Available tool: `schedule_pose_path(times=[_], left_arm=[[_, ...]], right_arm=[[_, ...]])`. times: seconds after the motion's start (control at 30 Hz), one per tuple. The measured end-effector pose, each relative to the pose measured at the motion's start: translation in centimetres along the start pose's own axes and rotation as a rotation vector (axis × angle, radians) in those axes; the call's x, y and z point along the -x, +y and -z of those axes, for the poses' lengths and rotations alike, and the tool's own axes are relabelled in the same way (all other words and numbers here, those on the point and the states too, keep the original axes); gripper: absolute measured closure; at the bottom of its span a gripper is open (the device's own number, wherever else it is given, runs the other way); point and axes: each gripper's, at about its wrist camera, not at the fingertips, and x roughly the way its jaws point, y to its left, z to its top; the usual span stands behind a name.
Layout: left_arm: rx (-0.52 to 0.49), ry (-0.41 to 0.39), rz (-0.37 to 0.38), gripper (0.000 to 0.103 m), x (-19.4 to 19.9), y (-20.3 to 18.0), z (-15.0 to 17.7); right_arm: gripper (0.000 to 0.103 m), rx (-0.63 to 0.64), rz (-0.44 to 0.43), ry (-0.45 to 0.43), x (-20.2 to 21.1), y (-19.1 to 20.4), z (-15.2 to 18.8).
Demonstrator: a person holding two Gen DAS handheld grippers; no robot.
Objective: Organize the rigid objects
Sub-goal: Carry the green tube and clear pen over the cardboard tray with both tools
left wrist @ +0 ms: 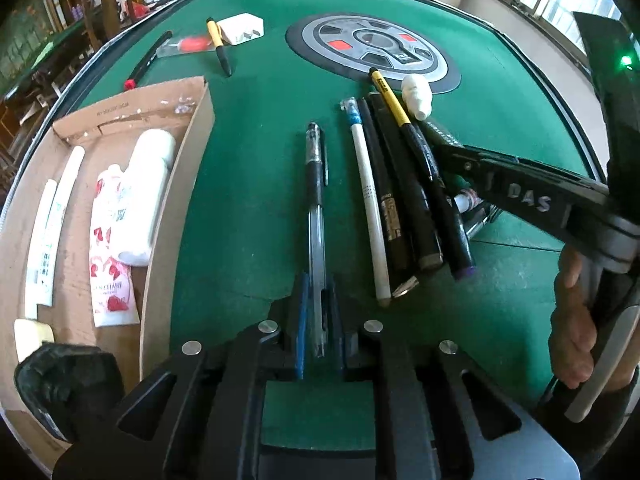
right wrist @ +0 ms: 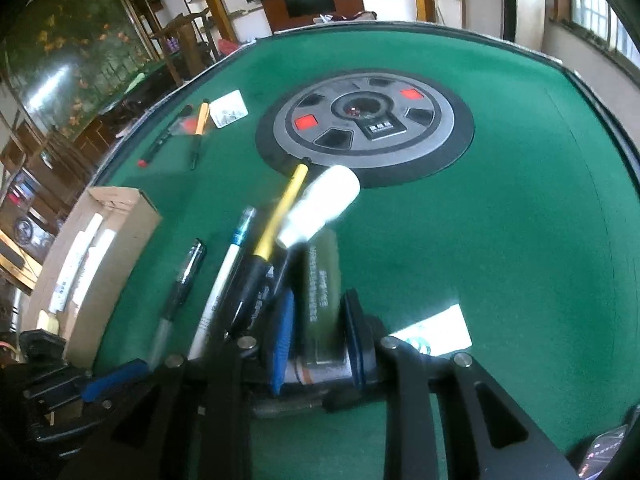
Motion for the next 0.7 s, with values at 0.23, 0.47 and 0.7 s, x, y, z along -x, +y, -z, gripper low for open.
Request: schedule_pose_path(times=[0.23, 0.47, 0.7], left_arm=[[-0.028, -0.033, -0.021, 0.089, -0.7, -0.2, -1.0], [0.007, -0.027, -0.003, 0.095, -0.2, 0.7, 0.0], [-0.021, -0.032, -0.036, 0.093, -0.8, 0.0, -1.2]], right_arm=[[0.084, -0.005, 0.015, -0.008, -0.2, 0.2, -0.2], [0.084, -0.098, 0.016, -0.016, 0.3, -1.8, -0.2], [0.084, -0.191, -0.029, -0.067, 1.4, -3.2, -0.1]])
